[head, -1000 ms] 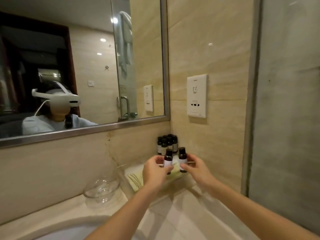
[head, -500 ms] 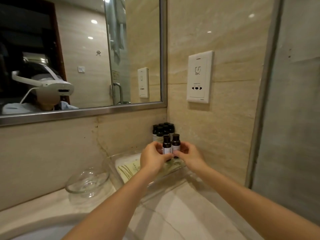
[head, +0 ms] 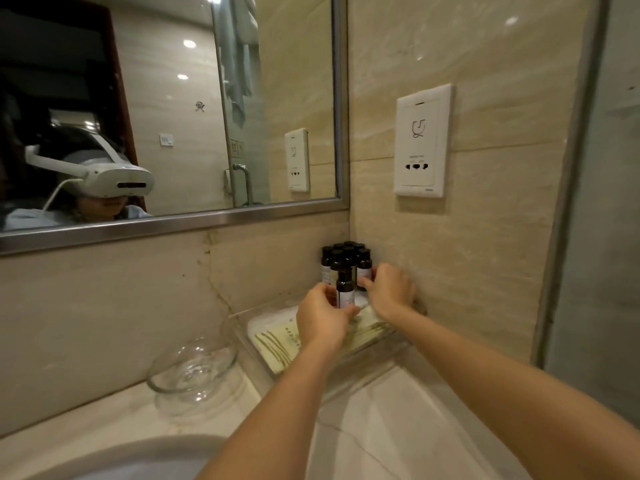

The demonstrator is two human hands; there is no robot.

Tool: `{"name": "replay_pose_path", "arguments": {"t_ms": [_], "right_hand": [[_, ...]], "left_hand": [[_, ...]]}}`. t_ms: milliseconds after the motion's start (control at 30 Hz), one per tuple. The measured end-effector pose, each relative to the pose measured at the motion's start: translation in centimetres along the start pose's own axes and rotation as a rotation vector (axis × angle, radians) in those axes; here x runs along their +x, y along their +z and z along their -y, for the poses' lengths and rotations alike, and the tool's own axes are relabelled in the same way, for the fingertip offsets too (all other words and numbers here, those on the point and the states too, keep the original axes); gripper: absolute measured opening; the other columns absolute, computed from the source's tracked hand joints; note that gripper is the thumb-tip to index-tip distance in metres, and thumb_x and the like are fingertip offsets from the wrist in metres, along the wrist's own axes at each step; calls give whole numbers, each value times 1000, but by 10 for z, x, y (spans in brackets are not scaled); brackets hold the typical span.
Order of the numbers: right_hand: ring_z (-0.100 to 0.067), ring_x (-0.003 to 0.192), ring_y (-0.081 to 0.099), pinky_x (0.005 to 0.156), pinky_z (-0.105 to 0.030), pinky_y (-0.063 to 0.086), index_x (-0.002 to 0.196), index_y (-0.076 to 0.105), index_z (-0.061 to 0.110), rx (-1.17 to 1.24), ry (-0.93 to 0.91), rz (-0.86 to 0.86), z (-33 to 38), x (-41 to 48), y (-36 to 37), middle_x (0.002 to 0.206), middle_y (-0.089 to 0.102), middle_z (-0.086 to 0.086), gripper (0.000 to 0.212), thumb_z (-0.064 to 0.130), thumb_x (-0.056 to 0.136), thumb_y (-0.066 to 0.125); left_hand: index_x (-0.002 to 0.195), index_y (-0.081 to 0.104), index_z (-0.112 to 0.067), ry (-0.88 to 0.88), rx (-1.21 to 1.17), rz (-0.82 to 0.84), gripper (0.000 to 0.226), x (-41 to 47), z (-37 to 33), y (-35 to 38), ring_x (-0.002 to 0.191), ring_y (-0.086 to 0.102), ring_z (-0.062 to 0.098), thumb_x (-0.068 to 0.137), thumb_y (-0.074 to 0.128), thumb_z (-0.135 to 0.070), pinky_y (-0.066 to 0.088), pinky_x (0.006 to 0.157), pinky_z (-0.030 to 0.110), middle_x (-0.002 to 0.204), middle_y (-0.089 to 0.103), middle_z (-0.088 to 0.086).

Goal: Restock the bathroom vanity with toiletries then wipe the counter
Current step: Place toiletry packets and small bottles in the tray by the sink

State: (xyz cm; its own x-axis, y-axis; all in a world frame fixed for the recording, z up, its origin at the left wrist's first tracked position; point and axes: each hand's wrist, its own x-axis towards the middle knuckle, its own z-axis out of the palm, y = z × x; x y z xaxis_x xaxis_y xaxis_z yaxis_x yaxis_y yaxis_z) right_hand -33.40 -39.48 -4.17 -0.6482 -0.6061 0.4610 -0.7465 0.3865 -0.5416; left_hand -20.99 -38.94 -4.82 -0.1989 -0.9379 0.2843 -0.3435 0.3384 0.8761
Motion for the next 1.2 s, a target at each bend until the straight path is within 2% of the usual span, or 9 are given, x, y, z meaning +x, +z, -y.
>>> {"name": "replay_pose_path", "arguments": {"t_ms": [133,233,467,700,800,867,1033,1100,1200], "right_hand": [[-26,101,58,73,-31,36,107,59,10,-95,-16,-48,1,-1,-1,107,64,-9,28,33,93,56],[-28,105,59,78,-34,43,115,54,8,-98,-18,-99,0,-1,-1,112,63,-11,33,30,91,58],[-27,99,62,72,-30,38,104,60,15,-126,-74,-171,0,0,1,104,67,-7,12,16,94,54],[-22,94,64,77,-34,50,103,69,20,-74,-151,-182,-1,1,5,102,70,-2,18,19,94,54],[-22,94,64,77,-34,51,104,69,20,-86,-160,-161,-1,1,6,103,70,-2,19,17,94,53],[-20,94,64,77,-33,52,108,68,21,-6,-201,-122,-2,1,5,104,70,1,21,17,93,54],[-13,90,64,78,-35,54,112,62,23,616,-182,92,-7,-22,-11,98,66,10,27,40,95,48],[-11,94,62,84,-31,52,120,57,24,665,-196,213,-10,-35,-14,102,63,11,37,47,92,51],[-11,97,60,86,-28,50,123,55,22,600,-196,239,-12,-35,-10,105,62,8,45,40,84,66]], "left_hand": [[101,61,-16,-11,8,-17,37,2,0,1,86,62,17,71,81,-26,52,78,32,97,67,-2],[98,62,-15,-4,31,-42,37,2,-1,1,88,63,20,70,82,-27,52,77,34,99,67,1],[104,61,-16,4,50,-51,41,1,-2,0,90,61,20,70,81,-28,51,79,33,106,64,2],[104,58,-18,-32,11,-37,35,0,-3,0,80,60,17,75,78,-22,50,74,31,81,59,-4],[103,58,-20,-32,-11,-40,30,0,-2,0,84,62,16,78,74,-16,49,73,29,83,62,-5],[99,57,-22,-26,-9,-57,26,0,-1,1,86,63,16,80,71,-12,50,73,30,89,66,-3],[95,57,-25,-31,-8,-56,23,1,-1,1,83,64,16,81,65,-9,54,74,33,87,68,-3],[98,59,-24,-23,3,-54,21,1,0,1,83,65,17,83,61,-9,55,76,34,87,68,-4],[99,61,-24,-13,25,-47,20,1,0,1,85,65,18,86,56,-10,54,73,32,90,68,-4]]}}
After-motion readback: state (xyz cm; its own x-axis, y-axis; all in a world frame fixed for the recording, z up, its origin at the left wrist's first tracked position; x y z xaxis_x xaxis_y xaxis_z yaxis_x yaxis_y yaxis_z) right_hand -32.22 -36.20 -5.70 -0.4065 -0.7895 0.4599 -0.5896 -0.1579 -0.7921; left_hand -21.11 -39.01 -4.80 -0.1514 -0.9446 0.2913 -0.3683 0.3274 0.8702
